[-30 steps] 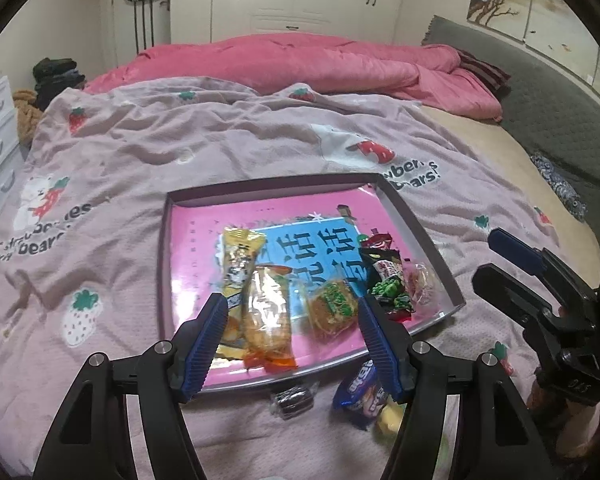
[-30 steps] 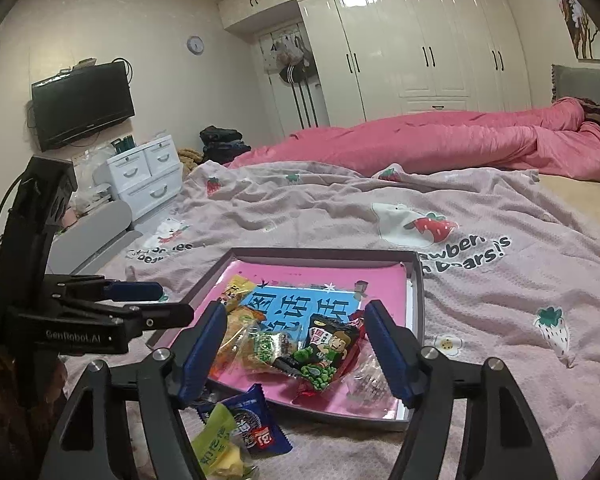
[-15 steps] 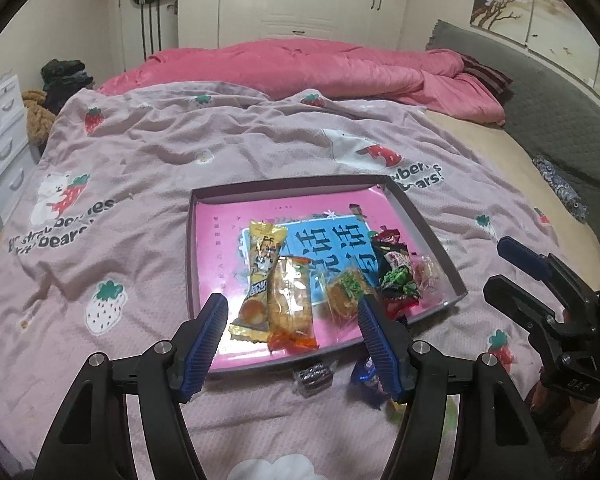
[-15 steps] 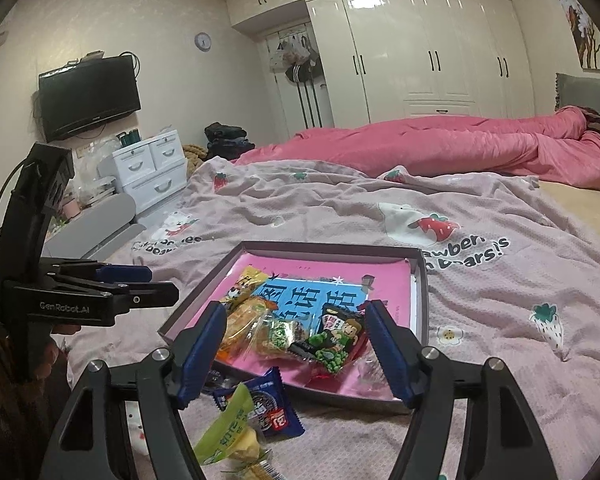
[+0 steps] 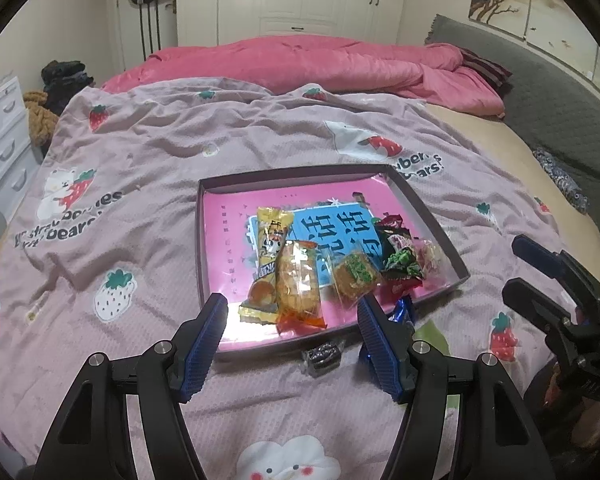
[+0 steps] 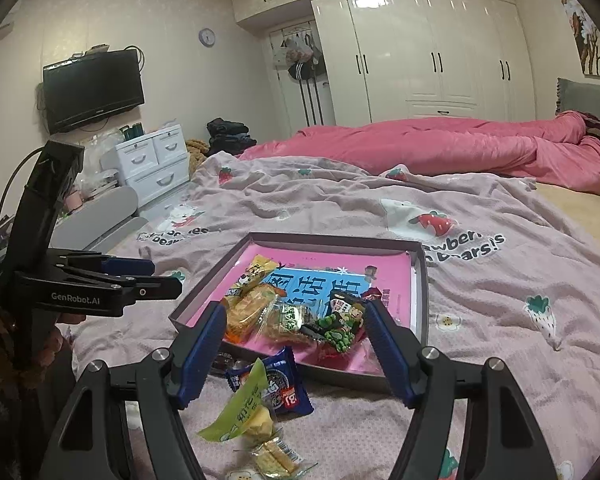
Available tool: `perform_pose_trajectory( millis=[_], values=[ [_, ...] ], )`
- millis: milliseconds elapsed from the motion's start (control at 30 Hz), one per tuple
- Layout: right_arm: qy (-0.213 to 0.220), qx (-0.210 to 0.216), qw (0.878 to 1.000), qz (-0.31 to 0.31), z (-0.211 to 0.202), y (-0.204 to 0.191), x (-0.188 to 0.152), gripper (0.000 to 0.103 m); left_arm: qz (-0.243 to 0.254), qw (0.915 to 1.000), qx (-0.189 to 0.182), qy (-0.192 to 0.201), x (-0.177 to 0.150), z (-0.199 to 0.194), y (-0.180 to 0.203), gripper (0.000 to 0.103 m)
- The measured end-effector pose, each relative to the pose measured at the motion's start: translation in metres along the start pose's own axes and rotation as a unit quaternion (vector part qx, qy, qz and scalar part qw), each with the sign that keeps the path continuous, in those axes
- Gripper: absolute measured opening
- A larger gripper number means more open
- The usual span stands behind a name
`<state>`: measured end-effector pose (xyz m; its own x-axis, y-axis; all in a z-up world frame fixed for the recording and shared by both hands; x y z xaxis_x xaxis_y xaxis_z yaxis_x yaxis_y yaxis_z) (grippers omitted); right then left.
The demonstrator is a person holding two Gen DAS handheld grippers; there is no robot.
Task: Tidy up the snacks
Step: 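Withdraw both open tools from the tray back toward the snack pile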
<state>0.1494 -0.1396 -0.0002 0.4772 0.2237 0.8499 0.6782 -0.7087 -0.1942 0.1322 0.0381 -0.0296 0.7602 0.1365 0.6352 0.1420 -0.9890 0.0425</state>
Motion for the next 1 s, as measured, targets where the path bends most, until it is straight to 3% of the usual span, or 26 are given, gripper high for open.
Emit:
perform_pose_trajectory(
  millis=[1000],
  values=[
    [-0.049,0.014,0.998,-0.019,-0.011,-0.024,-0.029,0.071,0.030,0.9986,0.005,-0.043,-0.040,0.001,0.003,0.069]
  ],
)
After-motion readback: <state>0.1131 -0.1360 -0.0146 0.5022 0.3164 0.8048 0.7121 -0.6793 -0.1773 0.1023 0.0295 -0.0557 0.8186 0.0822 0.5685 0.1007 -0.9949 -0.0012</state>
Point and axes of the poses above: each gripper's, at about its wrist camera, not at the fingertips, and z roughly the way its jaws point, y to its right, x to its top, the point moved 7 cm from there along z, roughly the way its jaws point, and after that the axes turned 3 degrees about x, right-handed, at the moved point
